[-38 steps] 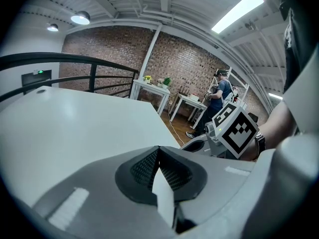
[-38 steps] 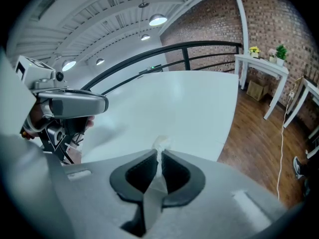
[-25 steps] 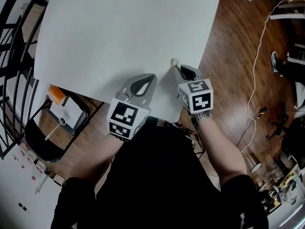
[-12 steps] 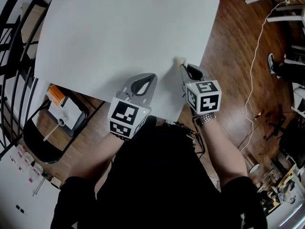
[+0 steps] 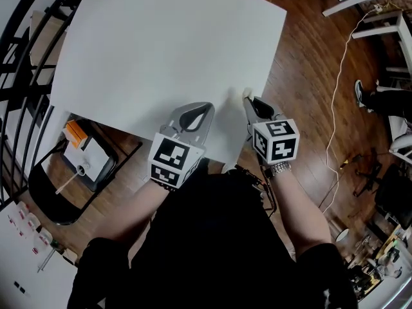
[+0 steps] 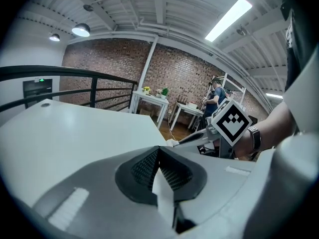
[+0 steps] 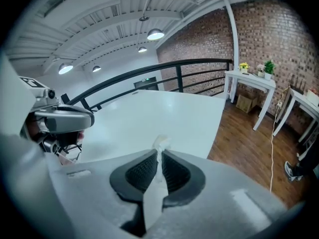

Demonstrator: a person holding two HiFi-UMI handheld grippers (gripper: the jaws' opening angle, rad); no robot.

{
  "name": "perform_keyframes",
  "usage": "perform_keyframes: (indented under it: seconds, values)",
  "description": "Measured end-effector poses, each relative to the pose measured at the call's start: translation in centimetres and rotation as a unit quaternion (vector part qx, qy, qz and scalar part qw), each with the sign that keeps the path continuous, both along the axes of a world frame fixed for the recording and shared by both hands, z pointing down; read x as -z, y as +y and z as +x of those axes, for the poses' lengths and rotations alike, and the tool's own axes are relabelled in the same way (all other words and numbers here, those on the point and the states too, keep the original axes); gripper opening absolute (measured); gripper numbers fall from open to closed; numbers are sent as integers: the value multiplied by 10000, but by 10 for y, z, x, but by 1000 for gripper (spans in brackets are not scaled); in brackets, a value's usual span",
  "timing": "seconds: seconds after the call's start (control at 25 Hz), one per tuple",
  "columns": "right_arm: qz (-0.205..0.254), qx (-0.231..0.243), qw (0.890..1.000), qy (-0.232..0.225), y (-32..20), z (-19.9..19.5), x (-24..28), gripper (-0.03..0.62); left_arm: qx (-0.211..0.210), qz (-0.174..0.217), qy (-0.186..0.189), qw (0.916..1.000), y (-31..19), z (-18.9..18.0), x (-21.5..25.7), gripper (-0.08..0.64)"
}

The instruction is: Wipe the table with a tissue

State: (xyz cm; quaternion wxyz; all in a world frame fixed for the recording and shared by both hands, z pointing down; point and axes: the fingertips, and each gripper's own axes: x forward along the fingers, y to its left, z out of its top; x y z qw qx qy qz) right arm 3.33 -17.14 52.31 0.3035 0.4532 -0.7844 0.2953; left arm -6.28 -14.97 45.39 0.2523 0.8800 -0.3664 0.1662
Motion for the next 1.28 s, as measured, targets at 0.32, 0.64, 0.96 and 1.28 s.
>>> perform_keyframes:
  seconds: [0.32,0.64,0.96,1.28]
  values:
    - [333,177,9989,-283,14,-2,33,14,148,266,-97,9995,11,3,22,11]
    - [881,522,9919,-757,36,4,91,14,454,596,-234,9969,34,22,55,11]
    - [1363,933,9810,-1019,70,6,132,14,714,1038,-297,9916,60,43,91,11]
    - [1639,1254,9717,-1148,99,2,156,12,904,1309,-392,9865,80,49,111,11]
